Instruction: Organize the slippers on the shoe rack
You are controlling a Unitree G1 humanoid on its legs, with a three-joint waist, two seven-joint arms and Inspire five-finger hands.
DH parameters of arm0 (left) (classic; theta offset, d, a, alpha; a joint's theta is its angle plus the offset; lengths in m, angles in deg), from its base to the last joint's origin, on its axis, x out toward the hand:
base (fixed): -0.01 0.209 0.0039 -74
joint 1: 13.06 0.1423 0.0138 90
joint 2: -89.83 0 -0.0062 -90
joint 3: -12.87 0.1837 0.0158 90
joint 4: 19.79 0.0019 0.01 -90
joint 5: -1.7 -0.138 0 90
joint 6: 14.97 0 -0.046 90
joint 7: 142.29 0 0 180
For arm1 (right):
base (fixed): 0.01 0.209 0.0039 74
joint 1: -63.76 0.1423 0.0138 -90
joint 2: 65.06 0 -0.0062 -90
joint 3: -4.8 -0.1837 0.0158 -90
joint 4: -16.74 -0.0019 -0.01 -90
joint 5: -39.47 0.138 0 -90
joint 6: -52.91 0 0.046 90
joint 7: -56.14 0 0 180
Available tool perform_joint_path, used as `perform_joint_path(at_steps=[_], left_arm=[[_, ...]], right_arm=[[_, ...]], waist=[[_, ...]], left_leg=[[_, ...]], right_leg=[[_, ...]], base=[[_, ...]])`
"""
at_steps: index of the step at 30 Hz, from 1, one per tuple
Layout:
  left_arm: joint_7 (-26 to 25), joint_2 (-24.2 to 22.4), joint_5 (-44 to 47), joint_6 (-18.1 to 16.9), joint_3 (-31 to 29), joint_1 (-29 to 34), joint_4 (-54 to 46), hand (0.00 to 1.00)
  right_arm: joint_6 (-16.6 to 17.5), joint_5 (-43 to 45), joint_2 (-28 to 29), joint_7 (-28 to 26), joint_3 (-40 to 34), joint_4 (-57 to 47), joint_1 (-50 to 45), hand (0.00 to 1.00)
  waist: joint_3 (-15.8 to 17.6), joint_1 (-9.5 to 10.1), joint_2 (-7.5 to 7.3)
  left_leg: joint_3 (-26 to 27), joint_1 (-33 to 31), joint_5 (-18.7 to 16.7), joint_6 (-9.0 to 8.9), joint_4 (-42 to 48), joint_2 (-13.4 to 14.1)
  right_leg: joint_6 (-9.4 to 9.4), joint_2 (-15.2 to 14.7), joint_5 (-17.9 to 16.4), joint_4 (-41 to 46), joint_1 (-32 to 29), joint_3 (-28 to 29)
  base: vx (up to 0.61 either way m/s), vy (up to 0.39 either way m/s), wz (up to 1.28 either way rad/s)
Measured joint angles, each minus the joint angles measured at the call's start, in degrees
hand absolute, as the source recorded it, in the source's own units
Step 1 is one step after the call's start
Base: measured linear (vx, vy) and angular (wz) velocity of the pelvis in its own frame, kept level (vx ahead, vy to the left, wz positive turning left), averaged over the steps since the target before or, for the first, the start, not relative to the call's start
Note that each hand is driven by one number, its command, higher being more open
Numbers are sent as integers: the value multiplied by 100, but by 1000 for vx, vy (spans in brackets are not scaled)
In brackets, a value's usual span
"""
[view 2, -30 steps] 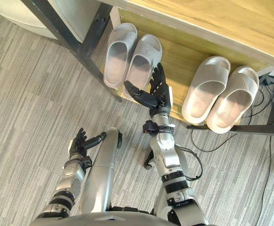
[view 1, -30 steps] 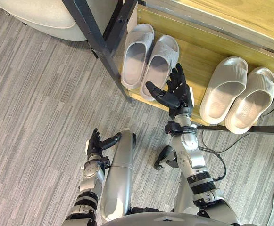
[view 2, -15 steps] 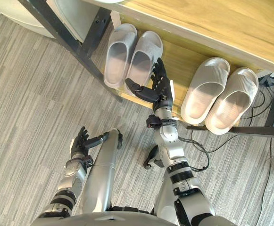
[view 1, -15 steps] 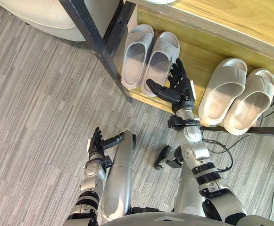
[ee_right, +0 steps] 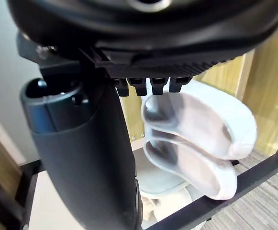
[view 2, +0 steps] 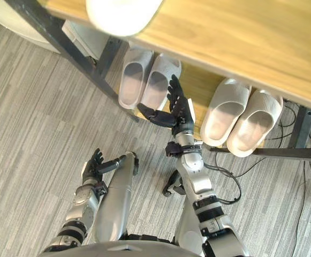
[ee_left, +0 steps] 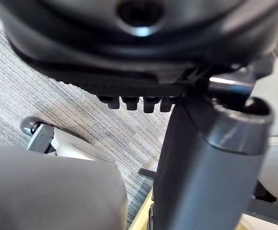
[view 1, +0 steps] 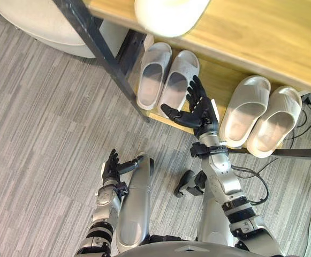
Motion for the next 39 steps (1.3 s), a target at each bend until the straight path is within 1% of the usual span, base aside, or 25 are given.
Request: perform_joint_path(at_steps=[2, 3, 4, 8, 9, 11, 13, 14, 15, 16, 17, 19, 20, 22, 24, 25, 29, 32, 35, 39], left_arm=[[21, 14, -46, 14, 125, 72, 60, 100], [84, 105, -122, 38, 239, 148, 101, 100], [94, 126, -143, 43, 265, 154, 132, 100], [104, 327, -264, 53, 601, 153, 640, 100], [107, 353, -266, 55, 648, 153, 699, 100], [101, 416, -379, 64, 823, 162, 1000, 100], [105, 439, -503, 67, 918, 185, 1123, 100], [106, 442, -624, 83, 927, 237, 1227, 100], [103, 441, -716, 101, 942, 308, 1290, 100], [99, 440, -727, 107, 994, 350, 1322, 100], [102, 443, -825, 116, 1053, 412, 1411, 100], [102, 433, -944, 130, 1090, 496, 1417, 100], [105, 428, -964, 132, 1100, 515, 1417, 100], [106, 408, -1044, 189, 1137, 593, 1425, 100], [107, 380, -1056, 195, 1142, 613, 1501, 100], [103, 362, -1097, 218, 1141, 634, 1526, 100], [109, 350, -1160, 226, 1198, 684, 1526, 100], [105, 355, -1166, 225, 1262, 712, 1525, 100], [102, 351, -1168, 225, 1315, 719, 1520, 100], [137, 389, -1224, 226, 1668, 770, 1309, 100]], right_arm=[[-2, -171, -21, -42, 46, -121, -211, 100], [-2, -285, -75, -74, 94, -173, -357, 100], [-2, -342, -90, -95, 96, -176, -394, 100], [-5, -1078, -447, -184, 89, -138, -802, 100], [-5, -1200, -499, -183, 83, -119, -850, 100], [-9, -1676, -656, -187, 83, 27, -1124, 100], [-9, -1924, -692, -185, 79, 122, -1306, 100], [-10, -2126, -678, -185, 85, 302, -1425, 100], [-11, -2300, -652, -192, 90, 471, -1544, 100], [-11, -2424, -633, -192, 89, 580, -1624, 100], [-23, -2642, -614, -191, 87, 878, -1778, 100], [-69, -2770, -603, -205, 89, 1230, -1859, 100], [-92, -2807, -602, -206, 86, 1314, -1873, 100], [-200, -2866, -588, -207, 78, 1819, -1892, 100], [-288, -2868, -577, -205, 73, 2066, -1910, 100], [-360, -2867, -555, -197, 72, 2174, -1914, 100], [-387, -2864, -485, -179, 52, 2421, -1947, 100], [-394, -2857, -310, -168, -153, 2722, -2002, 100], [-427, -2853, -297, -158, -178, 3026, -2002, 100], [-585, -2848, -243, -132, -439, 3483, -2026, 100]], waist=[[-51, -37, -48], [-113, -65, -103], [-134, -71, -116], [-305, -202, -194], [-339, -209, -200], [-518, -240, -248], [-616, -264, -253], [-727, -311, -263], [-880, -336, -261], [-964, -349, -253], [-1107, -366, -205], [-1228, -375, -164], [-1250, -382, -149], [-1366, -419, -87], [-1452, -433, -37], [-1471, -499, -15], [-1547, -521, 7], [-1619, -541, 6], [-1637, -542, 19], [-1694, -575, 53]], left_leg=[[71, 324, 93, 26, -358, -3], [121, 570, 174, 46, -657, 1], [136, 627, 196, 53, -730, 2], [315, 1463, 534, 141, -1745, -4], [333, 1554, 578, 156, -1869, -6], [464, 2056, 809, 208, -2498, -29], [514, 2337, 940, 222, -2848, -49], [569, 2570, 1067, 233, -3165, -62], [630, 2719, 1163, 241, -3420, -69], [653, 2822, 1235, 247, -3581, -73], [735, 3096, 1393, 251, -3979, -71], [819, 3347, 1535, 244, -4325, -78], [826, 3397, 1567, 250, -4399, -81], [928, 3640, 1716, 248, -4742, -79], [975, 3756, 1790, 236, -4915, -71], [1001, 3845, 1829, 245, -4983, -71], [1119, 4046, 1863, 269, -5089, -78], [1155, 4121, 1880, 294, -5109, -80], [1211, 4228, 1921, 317, -5205, -82], [1239, 4289, 1961, 359, -5286, -110]], right_leg=[[49, 18, 126, -340, 299, -47], [80, 59, 243, -646, 511, -65], [89, 70, 277, -725, 564, -69], [229, 231, 772, -1831, 1317, -97], [240, 252, 833, -1964, 1396, -94], [314, 343, 1137, -2603, 1811, -60], [351, 389, 1304, -2958, 2048, -57], [385, 433, 1441, -3268, 2249, -55], [407, 469, 1547, -3499, 2352, -33], [417, 500, 1627, -3658, 2434, -16], [446, 578, 1829, -4044, 2658, 13], [466, 634, 1988, -4353, 2831, 73], [473, 646, 2025, -4419, 2871, 77], [484, 721, 2216, -4757, 3053, 145], [488, 773, 2355, -4970, 3136, 208], [492, 801, 2437, -5104, 3238, 229], [492, 885, 2654, -5443, 3460, 360], [474, 960, 2825, -5723, 3607, 405], [465, 986, 2914, -5855, 3691, 461], [468, 998, 3016, -6017, 3761, 501]], base=[[107, 32, 0], [104, 40, -4], [81, 37, -7], [80, 73, -8], [86, 119, -13], [88, 110, -17], [65, 60, -10], [67, 57, -12], [87, 59, -13], [83, 37, -20], [81, 31, -19], [44, 19, -20], [20, 14, -18], [5, 12, -18], [-23, 19, -20], [-36, 19, -17], [-52, 25, -17], [-62, 11, -7], [-47, 16, -13], [-13, 9, -5]])
